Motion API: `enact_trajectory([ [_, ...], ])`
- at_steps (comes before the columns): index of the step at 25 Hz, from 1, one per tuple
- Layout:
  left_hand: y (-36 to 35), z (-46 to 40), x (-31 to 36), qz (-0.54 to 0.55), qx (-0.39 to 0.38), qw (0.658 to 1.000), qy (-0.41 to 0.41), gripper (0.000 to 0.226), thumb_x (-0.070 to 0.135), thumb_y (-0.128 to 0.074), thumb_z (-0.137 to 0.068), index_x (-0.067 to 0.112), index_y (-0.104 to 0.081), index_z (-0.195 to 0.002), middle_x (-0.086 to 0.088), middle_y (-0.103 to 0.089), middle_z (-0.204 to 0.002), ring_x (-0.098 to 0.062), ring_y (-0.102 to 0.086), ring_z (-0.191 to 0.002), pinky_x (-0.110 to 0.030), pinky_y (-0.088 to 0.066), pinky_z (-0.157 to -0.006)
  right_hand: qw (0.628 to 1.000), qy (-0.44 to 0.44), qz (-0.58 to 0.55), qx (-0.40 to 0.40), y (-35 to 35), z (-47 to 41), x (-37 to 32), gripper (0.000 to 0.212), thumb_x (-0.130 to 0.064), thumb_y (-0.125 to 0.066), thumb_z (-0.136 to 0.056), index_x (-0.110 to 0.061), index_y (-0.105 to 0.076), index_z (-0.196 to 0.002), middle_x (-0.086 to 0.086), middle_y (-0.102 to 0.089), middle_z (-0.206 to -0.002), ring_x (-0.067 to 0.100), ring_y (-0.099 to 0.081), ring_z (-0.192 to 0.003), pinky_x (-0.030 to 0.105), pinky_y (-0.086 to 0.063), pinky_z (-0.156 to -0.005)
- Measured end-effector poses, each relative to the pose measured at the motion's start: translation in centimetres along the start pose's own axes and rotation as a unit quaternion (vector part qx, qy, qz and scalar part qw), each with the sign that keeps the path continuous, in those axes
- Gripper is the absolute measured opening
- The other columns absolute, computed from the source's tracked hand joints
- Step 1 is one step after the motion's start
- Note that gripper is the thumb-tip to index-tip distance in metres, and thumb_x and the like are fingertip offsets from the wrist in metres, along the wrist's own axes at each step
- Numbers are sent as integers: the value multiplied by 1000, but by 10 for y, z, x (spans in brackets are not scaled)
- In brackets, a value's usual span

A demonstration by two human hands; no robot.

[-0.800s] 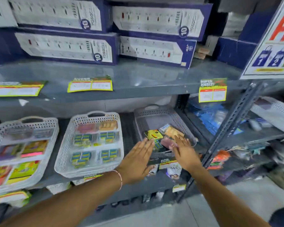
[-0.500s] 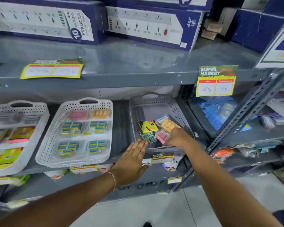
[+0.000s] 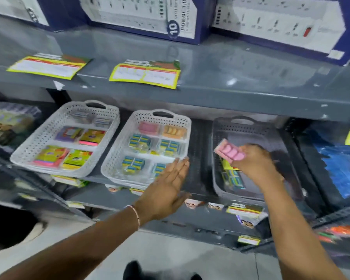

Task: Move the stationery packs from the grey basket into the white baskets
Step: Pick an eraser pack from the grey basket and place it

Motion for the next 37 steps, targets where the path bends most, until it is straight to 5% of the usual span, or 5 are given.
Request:
enact_trajectory([
  [11, 50, 122, -168, -26, -37, 999, 17, 70, 54, -28, -101, 6, -22, -151, -10, -20, -158, -26, -16, -146, -38, -15, -116, 979, 196, -13, -61, -182, -115, -252, 24, -8, -65, -79, 3, -71, -99, 20, -70, -113, 30, -63, -114, 33, -50, -93],
  [14, 47, 134, -177, -29, -59, 998, -23, 66, 51, -30, -102, 9, -20, -153, -6, -20, -159, -19, -13, -147, -38, -15, -116, 990, 128, -33, -41, -178, -121, -274, 22, 2, -42, -94, 1, -63, -86, 11, -74, -72, 14, -73, -73, 14, -54, -60],
  [27, 51, 135, -181, -20, -54, 997, -49, 66, 47, -36, -101, 9, -20, -153, -6, -20, -159, -17, -9, -147, -34, -9, -118, 984, 48, -61, -159, -206, -138, -270, 33, -3, -50, -96, 4, -57, -127, 17, -63, -119, 25, -64, -96, 0, -38, -47],
  [31, 54, 132, -171, -30, -34, 999, -29, 67, 48, -36, -101, 8, -20, -153, -7, -22, -159, -18, -9, -147, -37, -12, -117, 985, 122, -29, -115, -186, -129, -265, 62, -7, -68, -81, -15, -50, -140, 10, -55, -139, 26, -54, -124, 25, -47, -97],
  [37, 43, 87, -96, 0, -22, 997, -76, 65, 47, -34, -102, 6, -21, -152, -7, -21, -159, -21, -13, -147, -38, -14, -116, 988, 74, -125, 42, -92, -82, -117, 41, -17, -75, -82, -9, -67, -121, 11, -68, -124, 26, -62, -116, 33, -46, -100],
])
Point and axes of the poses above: each hand's wrist, its own z-axis away from the middle knuckle, its own y-axis out of the back of the hand, x = y × z, the point moved 8 cm from there along -z, towards the middle knuckle
